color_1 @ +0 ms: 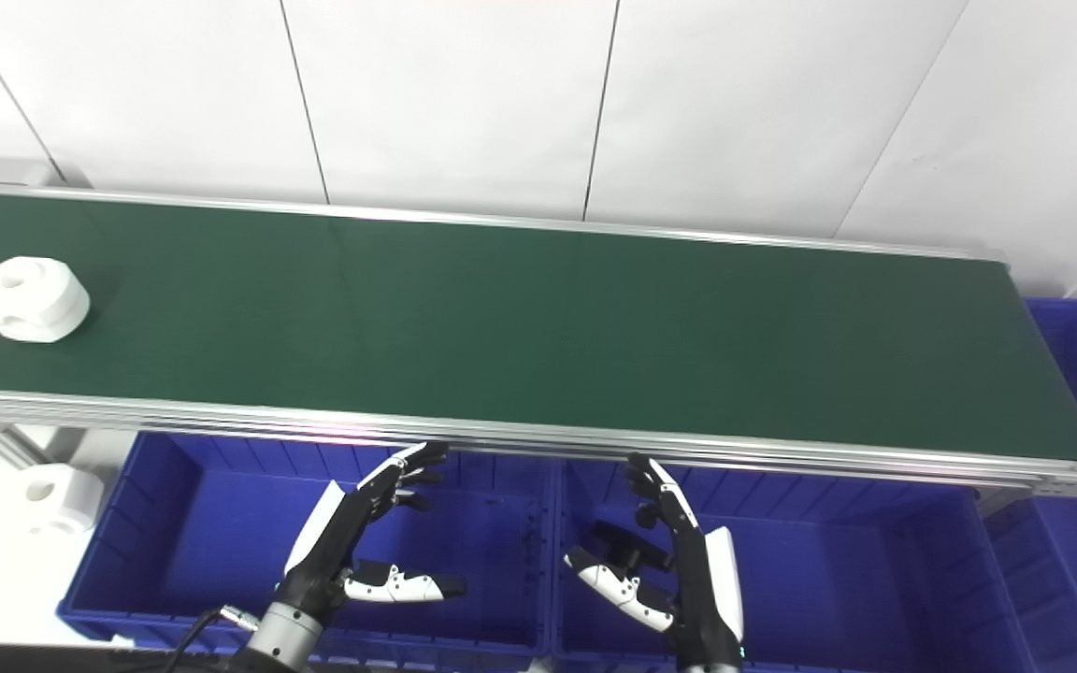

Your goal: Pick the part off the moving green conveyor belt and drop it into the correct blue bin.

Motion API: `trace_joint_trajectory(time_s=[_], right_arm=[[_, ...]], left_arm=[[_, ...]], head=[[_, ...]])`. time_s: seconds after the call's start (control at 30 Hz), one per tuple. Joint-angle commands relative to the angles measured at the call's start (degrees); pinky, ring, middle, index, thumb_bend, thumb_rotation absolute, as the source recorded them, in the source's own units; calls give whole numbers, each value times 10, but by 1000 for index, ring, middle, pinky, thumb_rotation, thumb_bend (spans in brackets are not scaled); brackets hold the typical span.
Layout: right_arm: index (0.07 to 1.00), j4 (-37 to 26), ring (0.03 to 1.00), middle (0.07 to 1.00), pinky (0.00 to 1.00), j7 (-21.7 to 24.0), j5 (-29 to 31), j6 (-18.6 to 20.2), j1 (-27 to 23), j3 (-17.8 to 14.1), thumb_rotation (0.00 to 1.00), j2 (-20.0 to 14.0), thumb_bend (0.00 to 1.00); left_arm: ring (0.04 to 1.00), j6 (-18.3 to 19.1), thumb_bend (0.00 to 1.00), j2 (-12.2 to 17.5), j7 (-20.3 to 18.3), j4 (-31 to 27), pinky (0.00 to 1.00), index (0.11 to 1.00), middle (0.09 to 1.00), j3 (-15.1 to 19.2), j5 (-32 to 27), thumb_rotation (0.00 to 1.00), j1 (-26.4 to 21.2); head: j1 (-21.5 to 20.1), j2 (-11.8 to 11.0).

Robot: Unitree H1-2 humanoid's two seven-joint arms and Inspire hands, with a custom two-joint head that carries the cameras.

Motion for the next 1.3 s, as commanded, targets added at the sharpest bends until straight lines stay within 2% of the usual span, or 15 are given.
trace_joint_trajectory(time_s=[0.0,0.37,0.8,0.9,1.0,1.27], right_arm=[[857,-8,813,819,746,-10,-3,-31,-3,-5,437,-1,796],[858,-12,810,821,747,-12,-2,-31,-1,-3,406,-2,773],[858,-14,812,823,749,-5,7,-31,-1,-3,420,-2,780],[868,-16,823,836,765,10,31,-31,0,0,406,-5,791],[874,-23,832,846,787,25,59,-31,3,-2,351,-4,797],[877,-38,815,830,781,60,111,-31,14,-22,322,-2,801]], left_arm=[[793,-22,723,-6,4,-9,657,844,852,2,-3,309,-10],[791,-22,720,-5,6,-12,658,845,852,0,-2,300,-9],[792,-22,718,-5,6,-12,658,845,852,1,0,305,-9],[791,-22,714,-5,9,-13,651,844,852,-1,1,299,-9],[789,-22,717,-7,10,-14,651,841,849,0,1,304,-7],[790,-22,711,-15,14,-17,648,843,844,6,1,317,-2]], head=[[1,1],[1,2],[2,4],[6,5],[10,6],[22,9]])
